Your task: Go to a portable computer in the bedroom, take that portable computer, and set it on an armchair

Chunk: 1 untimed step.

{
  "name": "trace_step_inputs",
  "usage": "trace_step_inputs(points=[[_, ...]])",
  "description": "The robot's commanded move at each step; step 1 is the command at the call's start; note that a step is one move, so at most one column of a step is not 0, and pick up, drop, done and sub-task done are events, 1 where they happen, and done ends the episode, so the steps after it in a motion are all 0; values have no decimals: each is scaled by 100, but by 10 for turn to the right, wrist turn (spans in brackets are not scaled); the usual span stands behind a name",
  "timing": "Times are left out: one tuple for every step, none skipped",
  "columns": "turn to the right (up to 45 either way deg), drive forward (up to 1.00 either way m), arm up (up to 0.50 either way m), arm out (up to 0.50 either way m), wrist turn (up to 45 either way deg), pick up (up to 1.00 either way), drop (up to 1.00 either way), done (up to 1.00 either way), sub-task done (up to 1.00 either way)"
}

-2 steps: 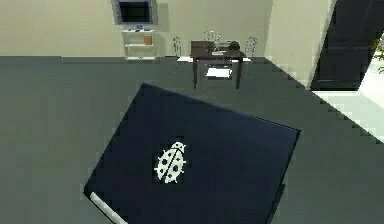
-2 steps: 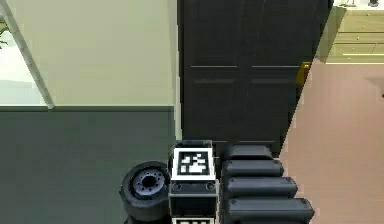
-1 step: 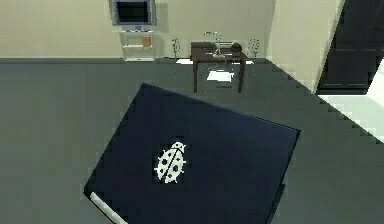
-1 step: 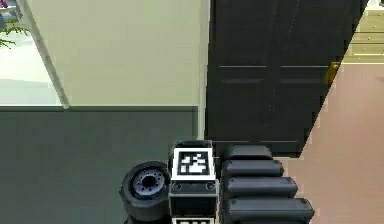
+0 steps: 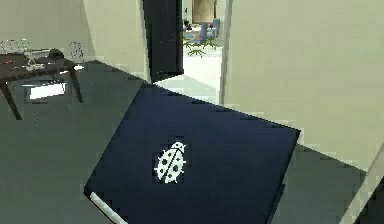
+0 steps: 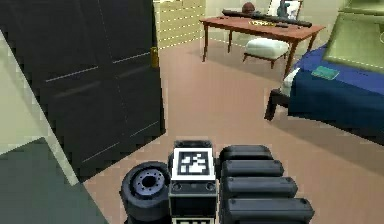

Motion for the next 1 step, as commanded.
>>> trace_step_inputs(points=[[30,0,0,0,0,0,0,0,0]])
